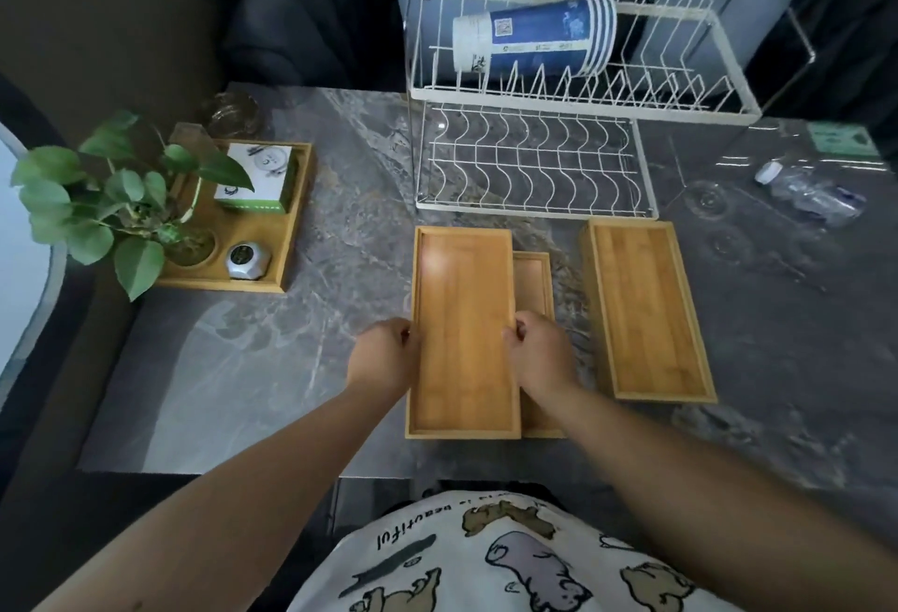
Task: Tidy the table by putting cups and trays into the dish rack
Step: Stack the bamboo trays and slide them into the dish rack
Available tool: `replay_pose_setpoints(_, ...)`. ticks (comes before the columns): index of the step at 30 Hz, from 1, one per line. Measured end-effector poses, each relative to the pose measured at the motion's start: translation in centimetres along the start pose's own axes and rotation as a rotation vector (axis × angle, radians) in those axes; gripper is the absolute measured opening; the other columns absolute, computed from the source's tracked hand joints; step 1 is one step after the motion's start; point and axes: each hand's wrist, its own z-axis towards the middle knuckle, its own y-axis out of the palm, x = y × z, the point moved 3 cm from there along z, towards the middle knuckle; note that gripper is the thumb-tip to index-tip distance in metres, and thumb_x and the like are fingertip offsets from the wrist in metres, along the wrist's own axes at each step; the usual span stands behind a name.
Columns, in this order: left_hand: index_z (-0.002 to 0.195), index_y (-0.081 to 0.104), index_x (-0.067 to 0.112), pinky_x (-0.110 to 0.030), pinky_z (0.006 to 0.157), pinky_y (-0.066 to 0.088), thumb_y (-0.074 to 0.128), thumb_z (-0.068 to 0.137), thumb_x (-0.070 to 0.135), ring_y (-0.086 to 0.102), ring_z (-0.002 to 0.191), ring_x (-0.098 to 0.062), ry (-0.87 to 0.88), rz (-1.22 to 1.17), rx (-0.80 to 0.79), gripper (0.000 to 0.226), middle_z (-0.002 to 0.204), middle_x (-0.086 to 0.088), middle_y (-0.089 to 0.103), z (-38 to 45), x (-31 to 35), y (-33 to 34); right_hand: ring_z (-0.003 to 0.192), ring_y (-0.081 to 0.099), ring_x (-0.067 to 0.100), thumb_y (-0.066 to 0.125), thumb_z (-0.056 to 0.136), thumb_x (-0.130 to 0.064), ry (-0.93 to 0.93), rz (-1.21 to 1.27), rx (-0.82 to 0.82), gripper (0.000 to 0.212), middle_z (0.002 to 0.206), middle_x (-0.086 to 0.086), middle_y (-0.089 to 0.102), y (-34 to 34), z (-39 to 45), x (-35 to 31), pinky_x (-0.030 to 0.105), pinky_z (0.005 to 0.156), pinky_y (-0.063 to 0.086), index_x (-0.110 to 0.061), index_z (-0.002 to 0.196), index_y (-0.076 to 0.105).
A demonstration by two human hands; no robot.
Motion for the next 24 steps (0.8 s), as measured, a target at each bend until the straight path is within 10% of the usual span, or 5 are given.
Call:
replay_pose_setpoints(7,0.090,0.067,0.012,-0.034,0.071,0.054,0.045,0.096,0.024,0.065,0.081,-0.026,-0.011,0.078,-0.123,0.026,0.086,-0.008,0.067,1.8,4.8,4.3,0.077,0.062,0.022,0.055,0.091,-0.024,0.135,-0.035,0.031,0.013,0.085,0.001,0.067,-1.9,1.8,4.6,0.031,0.068,0.051,-0.018,0.090,0.066)
replay_pose_setpoints(12,0.068,0.052,0.019,-0.030,0.061,0.041,0.044,0.093,0.018,0.055,0.070,-0.021,-0.089,0.100,-0.135,0.026,0.075,-0.003,0.058,2.1,4.9,5.4,0.076,0.063,0.022,0.052,0.092,-0.021,0.149,-0.037,0.003,0.015,0.084,0.004,0.066,-1.3,2.2,5.5,0.030,0.067,0.050,-0.016,0.089,0.066)
replay_pose_setpoints(24,0.085,0.057,0.013,-0.029,0.064,0.040,0.045,0.097,0.023,0.059,0.079,-0.024,-0.042,0.057,-0.128,0.020,0.085,-0.004,0.060,1.5,4.7,6.5,0.086,0.064,0.023,0.052,0.094,-0.020,0.153,-0.022,-0.067,0.017,0.093,0.005,0.068,-1.4,2.9,6.4,0.031,0.071,0.051,-0.014,0.100,0.067)
